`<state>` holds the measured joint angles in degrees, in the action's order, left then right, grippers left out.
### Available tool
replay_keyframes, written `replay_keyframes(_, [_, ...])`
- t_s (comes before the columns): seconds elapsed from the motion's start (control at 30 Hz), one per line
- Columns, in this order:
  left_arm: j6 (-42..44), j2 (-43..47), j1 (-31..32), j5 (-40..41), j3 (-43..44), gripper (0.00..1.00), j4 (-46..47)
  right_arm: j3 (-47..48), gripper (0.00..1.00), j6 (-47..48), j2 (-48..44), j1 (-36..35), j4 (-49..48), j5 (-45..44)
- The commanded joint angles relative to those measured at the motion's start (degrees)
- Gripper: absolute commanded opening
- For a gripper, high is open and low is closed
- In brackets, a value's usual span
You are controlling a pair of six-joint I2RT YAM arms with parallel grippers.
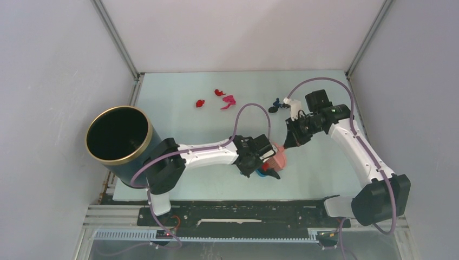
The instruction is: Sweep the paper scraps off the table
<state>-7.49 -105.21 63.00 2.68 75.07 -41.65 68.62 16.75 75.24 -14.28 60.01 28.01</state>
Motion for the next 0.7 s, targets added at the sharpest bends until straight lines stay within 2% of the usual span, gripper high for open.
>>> replay_keyframes(0.0, [0.4, 0.9, -0.3, -0.9, 0.6, 0.0, 0.0, 5.2, 0.0, -4.5, 1.3, 0.0, 1.2, 6.2])
replay_keyframes(0.2, [0.4, 2.3, -0.5, -0.8, -0.2, 0.0, 1.3, 13.7, 0.0, -2.2, 4.7, 2.6, 1.9, -2.7])
replay_keyframes(0.43, [-1.8, 4.1, -2.4, 0.1, -1.9, 0.0, 4.7, 32.0, 0.0, 2.2, 17.0, 8.6, 6.1, -7.0])
replay_keyframes(0.67, [-2.6, 2.8, -5.1, -2.0, -0.8, 0.0, 3.4, 40.4, 0.0, 8.0, 28.6, 4.4, -7.8, -28.4])
